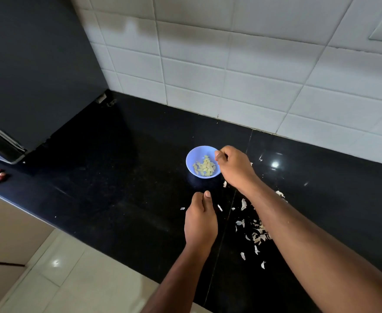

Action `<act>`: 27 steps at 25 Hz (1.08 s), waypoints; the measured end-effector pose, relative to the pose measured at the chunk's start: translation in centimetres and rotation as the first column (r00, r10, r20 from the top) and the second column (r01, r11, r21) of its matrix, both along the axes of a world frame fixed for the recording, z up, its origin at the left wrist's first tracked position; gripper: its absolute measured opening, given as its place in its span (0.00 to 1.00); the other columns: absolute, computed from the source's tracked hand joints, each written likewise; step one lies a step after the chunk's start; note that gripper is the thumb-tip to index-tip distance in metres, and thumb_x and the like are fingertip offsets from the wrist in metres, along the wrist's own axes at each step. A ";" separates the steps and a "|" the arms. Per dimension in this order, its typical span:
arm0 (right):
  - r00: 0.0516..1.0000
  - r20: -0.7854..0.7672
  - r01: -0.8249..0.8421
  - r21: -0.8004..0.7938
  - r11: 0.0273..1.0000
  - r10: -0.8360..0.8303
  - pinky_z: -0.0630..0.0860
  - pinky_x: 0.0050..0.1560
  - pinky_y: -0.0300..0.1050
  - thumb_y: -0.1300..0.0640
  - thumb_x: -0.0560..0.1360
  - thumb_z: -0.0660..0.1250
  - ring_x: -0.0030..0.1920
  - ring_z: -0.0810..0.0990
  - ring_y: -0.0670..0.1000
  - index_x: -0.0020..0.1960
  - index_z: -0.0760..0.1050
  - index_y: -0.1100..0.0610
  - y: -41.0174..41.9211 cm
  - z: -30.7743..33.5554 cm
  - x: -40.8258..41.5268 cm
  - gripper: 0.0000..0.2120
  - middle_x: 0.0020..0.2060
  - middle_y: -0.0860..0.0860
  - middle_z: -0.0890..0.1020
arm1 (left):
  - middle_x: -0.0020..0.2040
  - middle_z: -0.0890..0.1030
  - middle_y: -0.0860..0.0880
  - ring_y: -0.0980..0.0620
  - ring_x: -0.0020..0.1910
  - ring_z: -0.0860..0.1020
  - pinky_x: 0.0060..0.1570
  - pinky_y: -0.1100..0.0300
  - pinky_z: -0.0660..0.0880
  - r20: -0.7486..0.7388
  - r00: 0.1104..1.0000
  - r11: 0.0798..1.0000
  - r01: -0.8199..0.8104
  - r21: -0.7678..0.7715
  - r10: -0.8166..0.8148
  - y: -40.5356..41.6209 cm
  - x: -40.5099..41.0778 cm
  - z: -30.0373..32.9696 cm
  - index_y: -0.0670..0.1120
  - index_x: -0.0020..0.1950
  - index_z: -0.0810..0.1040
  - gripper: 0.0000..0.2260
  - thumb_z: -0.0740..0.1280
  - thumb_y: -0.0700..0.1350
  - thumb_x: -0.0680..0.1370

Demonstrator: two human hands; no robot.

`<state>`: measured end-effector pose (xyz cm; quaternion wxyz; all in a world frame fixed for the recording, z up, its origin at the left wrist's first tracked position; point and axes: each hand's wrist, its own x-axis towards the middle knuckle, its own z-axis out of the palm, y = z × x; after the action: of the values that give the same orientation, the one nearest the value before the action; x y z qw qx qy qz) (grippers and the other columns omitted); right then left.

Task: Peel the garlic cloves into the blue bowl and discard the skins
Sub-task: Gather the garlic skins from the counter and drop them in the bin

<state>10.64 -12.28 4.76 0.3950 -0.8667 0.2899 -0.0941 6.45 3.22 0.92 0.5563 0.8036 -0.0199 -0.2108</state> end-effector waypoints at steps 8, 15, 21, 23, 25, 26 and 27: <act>0.993 0.022 0.110 0.067 0.992 -0.112 0.72 0.33 0.32 0.53 0.82 0.69 0.35 0.84 0.44 0.50 0.84 0.48 -2.9 0.3 -6.1 0.05 0.39 0.46 0.86 | 0.39 0.80 0.51 0.53 0.35 0.76 0.36 0.54 0.70 0.056 0.985 0.954 0.144 0.262 -0.164 0.8 0.3 0.3 0.51 0.43 0.70 0.19 0.54 0.61 0.86; 0.991 -0.042 0.123 -0.063 0.990 -0.126 0.74 0.27 0.38 0.55 0.84 0.67 0.28 0.83 0.45 0.62 0.84 0.50 -4.9 -0.7 -10.9 0.10 0.43 0.44 0.87 | 0.48 0.85 0.56 0.50 0.50 0.81 0.55 0.48 0.72 0.452 0.729 0.806 0.231 0.544 -0.514 -2.5 -2.1 -0.4 0.58 0.56 0.87 0.07 0.70 0.52 0.81; 0.998 -0.053 0.012 -0.211 0.977 -0.024 0.76 0.43 0.48 0.52 0.83 0.65 0.38 0.79 0.47 0.52 0.79 0.48 -6.9 -2.7 -11.5 0.04 0.45 0.46 0.83 | 0.40 0.82 0.58 0.55 0.47 0.79 0.60 0.50 0.67 0.561 0.664 0.814 0.128 0.566 -0.494 -1.5 -3.9 -1.3 0.52 0.38 0.83 0.23 0.61 0.66 0.81; 0.996 -0.032 -0.092 -0.191 0.977 0.088 0.76 0.57 0.48 0.59 0.82 0.65 0.51 0.77 0.48 0.63 0.78 0.49 -8.8 -3.5 -11.5 0.12 0.55 0.47 0.77 | 0.48 0.83 0.57 0.53 0.51 0.81 0.63 0.50 0.69 0.660 0.658 0.884 0.015 0.468 -0.361 0.7 -3.5 -1.9 0.53 0.45 0.84 0.17 0.62 0.61 0.82; 0.989 -0.066 -0.143 -0.179 0.973 0.133 0.67 0.73 0.50 0.54 0.84 0.65 0.71 0.71 0.53 0.73 0.73 0.51 -11.0 -3.9 -10.3 0.18 0.68 0.50 0.72 | 0.68 0.80 0.50 0.48 0.70 0.76 0.73 0.48 0.65 0.643 0.730 0.857 -0.159 0.491 -0.233 3.1 -2.4 -3.2 0.51 0.63 0.82 0.21 0.60 0.63 0.82; 0.981 -0.120 -0.169 -0.178 0.969 0.149 0.59 0.79 0.51 0.48 0.85 0.63 0.79 0.63 0.54 0.78 0.67 0.53 -11.8 -4.0 -9.4 0.24 0.76 0.52 0.67 | 0.79 0.70 0.46 0.46 0.80 0.65 0.79 0.47 0.58 0.548 0.810 0.796 -0.186 0.576 -0.207 4.1 -1.6 -3.6 0.47 0.75 0.74 0.31 0.55 0.67 0.82; 0.968 -0.179 -0.206 -0.166 0.964 0.176 0.52 0.81 0.51 0.42 0.85 0.58 0.83 0.55 0.53 0.82 0.60 0.55 -12.3 -4.5 -8.6 0.30 0.81 0.52 0.61 | 0.85 0.58 0.43 0.45 0.85 0.52 0.83 0.45 0.49 0.430 0.880 0.732 -0.155 0.663 -0.204 4.8 -0.9 -3.8 0.43 0.83 0.62 0.40 0.47 0.71 0.81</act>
<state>2.00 -24.55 0.22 0.2958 -0.9281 0.2260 -0.0106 5.56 7.98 -2.90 0.1979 0.9762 -0.0880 -0.0073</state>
